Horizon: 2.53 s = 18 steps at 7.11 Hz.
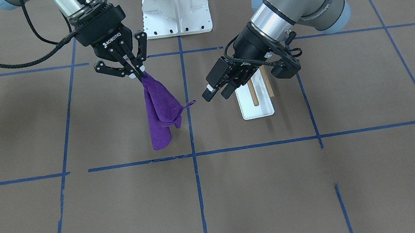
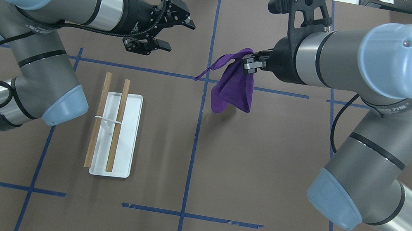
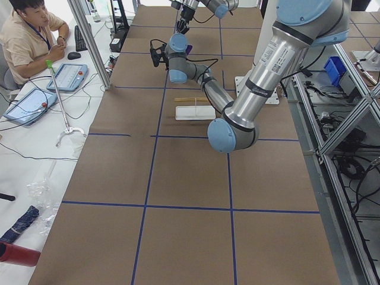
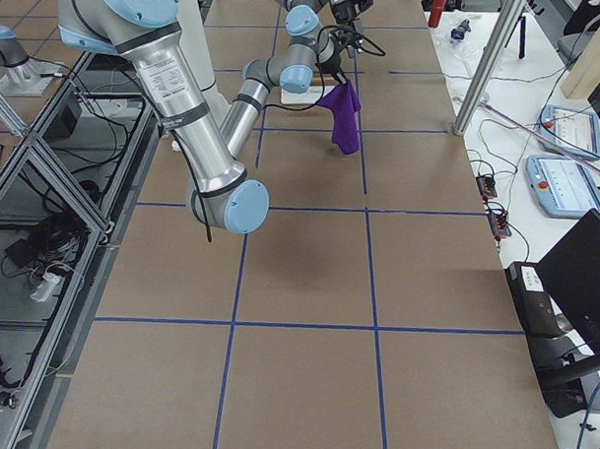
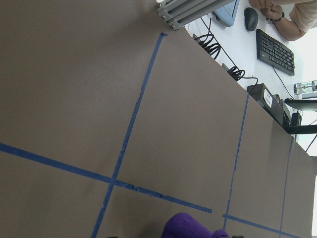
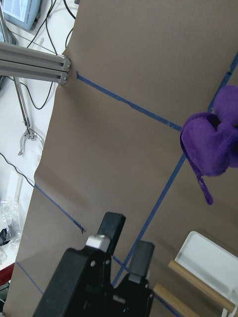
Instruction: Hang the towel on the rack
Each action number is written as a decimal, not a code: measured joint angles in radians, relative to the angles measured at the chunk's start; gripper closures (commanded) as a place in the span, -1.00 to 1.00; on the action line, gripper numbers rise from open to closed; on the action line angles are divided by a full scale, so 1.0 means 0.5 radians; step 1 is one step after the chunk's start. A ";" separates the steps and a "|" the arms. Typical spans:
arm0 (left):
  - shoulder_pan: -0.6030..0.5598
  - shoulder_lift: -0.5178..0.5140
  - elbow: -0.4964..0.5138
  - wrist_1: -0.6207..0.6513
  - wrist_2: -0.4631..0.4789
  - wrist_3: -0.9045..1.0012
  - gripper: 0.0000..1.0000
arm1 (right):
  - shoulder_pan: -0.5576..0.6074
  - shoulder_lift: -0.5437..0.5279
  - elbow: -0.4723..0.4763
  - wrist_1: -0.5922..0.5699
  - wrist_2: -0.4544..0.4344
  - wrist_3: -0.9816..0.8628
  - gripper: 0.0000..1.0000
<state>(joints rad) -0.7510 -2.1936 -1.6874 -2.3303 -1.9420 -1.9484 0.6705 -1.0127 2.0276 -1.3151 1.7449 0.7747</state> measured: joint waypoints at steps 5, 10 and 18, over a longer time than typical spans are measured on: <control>0.097 -0.180 0.094 0.015 0.119 -0.346 -0.80 | -0.012 0.112 0.000 0.006 -0.043 0.067 1.00; 0.108 -0.205 0.100 0.012 0.125 -0.418 -0.83 | -0.012 0.151 0.007 0.018 -0.058 0.071 1.00; 0.134 -0.163 0.059 0.005 0.125 -0.394 0.53 | -0.005 0.157 0.011 0.022 -0.084 0.068 1.00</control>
<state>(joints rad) -0.6843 -2.2751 -1.6580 -2.3278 -1.8795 -2.1453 0.6679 -0.9344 2.0330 -1.3039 1.7030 0.8084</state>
